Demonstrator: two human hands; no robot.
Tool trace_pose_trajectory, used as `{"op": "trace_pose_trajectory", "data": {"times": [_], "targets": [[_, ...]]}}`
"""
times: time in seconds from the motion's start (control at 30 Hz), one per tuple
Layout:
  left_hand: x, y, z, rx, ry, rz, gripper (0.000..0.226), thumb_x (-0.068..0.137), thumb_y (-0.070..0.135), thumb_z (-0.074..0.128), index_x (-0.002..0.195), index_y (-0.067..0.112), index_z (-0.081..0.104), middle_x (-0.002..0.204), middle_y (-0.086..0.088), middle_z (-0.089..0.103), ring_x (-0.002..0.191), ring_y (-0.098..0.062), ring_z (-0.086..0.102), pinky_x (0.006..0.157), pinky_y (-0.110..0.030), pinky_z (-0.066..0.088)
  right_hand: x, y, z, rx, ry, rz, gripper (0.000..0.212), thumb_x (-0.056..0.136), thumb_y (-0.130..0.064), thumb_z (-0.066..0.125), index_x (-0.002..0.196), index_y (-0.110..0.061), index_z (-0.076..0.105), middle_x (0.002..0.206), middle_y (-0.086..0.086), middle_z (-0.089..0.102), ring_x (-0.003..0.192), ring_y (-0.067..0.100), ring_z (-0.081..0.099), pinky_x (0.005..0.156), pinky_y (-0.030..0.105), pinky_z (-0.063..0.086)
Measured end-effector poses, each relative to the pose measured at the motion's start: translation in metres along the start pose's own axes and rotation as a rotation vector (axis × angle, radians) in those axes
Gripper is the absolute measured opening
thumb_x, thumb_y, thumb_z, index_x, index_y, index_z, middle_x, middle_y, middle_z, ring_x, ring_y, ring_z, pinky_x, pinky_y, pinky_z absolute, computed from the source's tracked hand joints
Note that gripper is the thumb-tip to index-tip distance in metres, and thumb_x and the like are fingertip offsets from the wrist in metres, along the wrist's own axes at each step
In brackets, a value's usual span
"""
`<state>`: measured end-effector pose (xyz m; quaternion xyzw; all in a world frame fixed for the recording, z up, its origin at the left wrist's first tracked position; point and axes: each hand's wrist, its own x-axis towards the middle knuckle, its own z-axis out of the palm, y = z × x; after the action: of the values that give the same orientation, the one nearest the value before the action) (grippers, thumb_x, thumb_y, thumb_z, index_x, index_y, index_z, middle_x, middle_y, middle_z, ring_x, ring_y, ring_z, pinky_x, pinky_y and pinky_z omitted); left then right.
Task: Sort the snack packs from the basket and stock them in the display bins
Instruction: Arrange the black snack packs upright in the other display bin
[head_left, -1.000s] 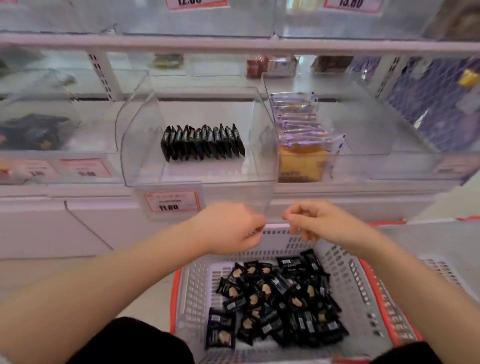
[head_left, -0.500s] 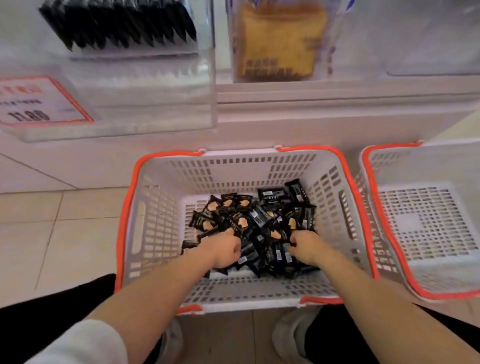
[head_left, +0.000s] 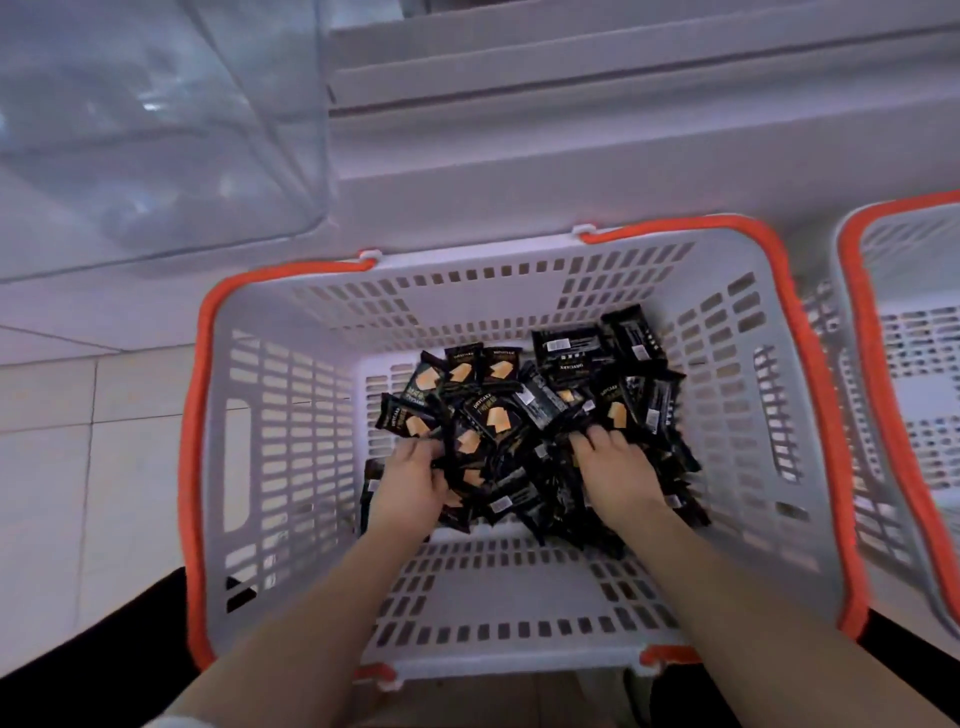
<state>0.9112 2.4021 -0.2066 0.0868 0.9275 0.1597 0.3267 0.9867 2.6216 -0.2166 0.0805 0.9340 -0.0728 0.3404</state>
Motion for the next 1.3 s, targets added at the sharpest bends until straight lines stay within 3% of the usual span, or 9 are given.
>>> {"op": "trace_pose_trajectory", "data": {"times": [0.1,0.23,0.43,0.6,0.73,0.87,1.03,1.13,1.3], "targets": [[0.011,-0.008,-0.002,0.091,-0.026,-0.002,0.045,0.091,0.01,0.047,0.136,0.012,0.039,0.139,-0.007,0.04,0.126,-0.024,0.038,0.102,-0.034,0.036,0.001,0.005,-0.001,0.085,0.03,-0.055,0.049,0.088,-0.013,0.053,0.134,-0.014,0.036,0.136,0.01,0.036,0.126,0.028,0.034,0.098,0.036,0.037],[0.025,-0.014,0.0,0.186,-0.084,0.033,0.053,0.091,0.01,0.049,0.141,0.014,0.032,0.145,-0.003,0.035,0.129,-0.024,0.036,0.106,-0.035,0.033,-0.004,0.002,-0.016,0.69,0.139,-0.012,0.041,0.085,-0.029,0.064,0.12,-0.015,0.048,0.118,0.001,0.051,0.112,0.018,0.048,0.091,0.03,0.044],[0.035,-0.012,0.004,0.143,-0.087,-0.054,0.048,0.089,0.022,0.057,0.133,0.011,0.04,0.131,-0.009,0.05,0.116,-0.026,0.049,0.092,-0.036,0.043,-0.017,-0.009,-0.033,1.432,-0.114,0.158,0.041,0.088,-0.041,0.058,0.117,-0.012,0.057,0.11,0.006,0.063,0.107,0.021,0.058,0.096,0.036,0.046],[0.02,0.012,-0.014,-0.532,-0.014,-0.228,0.027,0.092,0.024,0.05,0.116,0.013,0.059,0.087,0.004,0.063,0.08,-0.015,0.058,0.074,-0.028,0.045,-0.034,-0.01,-0.047,1.787,-0.18,0.224,0.029,0.093,-0.038,0.049,0.103,-0.015,0.065,0.078,0.001,0.065,0.077,0.018,0.066,0.079,0.03,0.051],[-0.008,0.036,-0.043,-1.367,-0.241,-0.364,0.025,0.095,0.022,0.044,0.112,0.011,0.058,0.104,-0.009,0.068,0.095,-0.023,0.064,0.08,-0.034,0.048,-0.053,-0.018,-0.069,1.859,-0.133,0.15,0.047,0.092,-0.048,0.042,0.107,-0.01,0.065,0.076,0.002,0.066,0.071,0.019,0.064,0.075,0.031,0.05],[-0.041,0.055,-0.072,-1.781,-0.304,-0.277,0.029,0.092,0.022,0.047,0.115,0.008,0.056,0.101,-0.014,0.07,0.087,-0.025,0.068,0.07,-0.036,0.054,-0.079,-0.034,-0.095,1.994,-0.038,0.021,0.064,0.097,-0.052,0.019,0.104,-0.009,0.066,0.073,0.005,0.063,0.063,0.015,0.054,0.064,0.026,0.043],[-0.079,0.065,-0.11,-1.538,-0.374,-0.175,0.031,0.087,0.029,0.054,0.111,0.011,0.062,0.097,-0.008,0.07,0.083,-0.02,0.065,0.067,-0.033,0.053,-0.127,-0.053,-0.142,1.318,0.234,-0.242,0.012,0.092,-0.024,0.054,0.094,-0.028,0.065,0.082,-0.021,0.066,0.082,-0.005,0.06,0.075,0.015,0.043],[-0.098,0.062,-0.134,-1.331,-0.371,-0.097,0.024,0.088,0.029,0.055,0.103,0.015,0.067,0.094,-0.005,0.071,0.077,-0.015,0.068,0.061,-0.029,0.053,-0.147,-0.056,-0.163,0.781,0.373,-0.423,0.019,0.089,-0.026,0.059,0.107,-0.027,0.06,0.094,-0.025,0.054,0.093,-0.005,0.051,0.08,0.011,0.038],[-0.13,0.066,-0.167,-1.077,-0.46,-0.043,0.027,0.088,0.034,0.057,0.108,0.018,0.066,0.094,-0.003,0.072,0.077,-0.013,0.068,0.059,-0.029,0.054,-0.17,-0.07,-0.183,0.507,0.441,-0.535,0.028,0.087,-0.026,0.064,0.114,-0.027,0.063,0.093,-0.024,0.046,0.088,-0.01,0.039,0.079,0.003,0.027]]}}
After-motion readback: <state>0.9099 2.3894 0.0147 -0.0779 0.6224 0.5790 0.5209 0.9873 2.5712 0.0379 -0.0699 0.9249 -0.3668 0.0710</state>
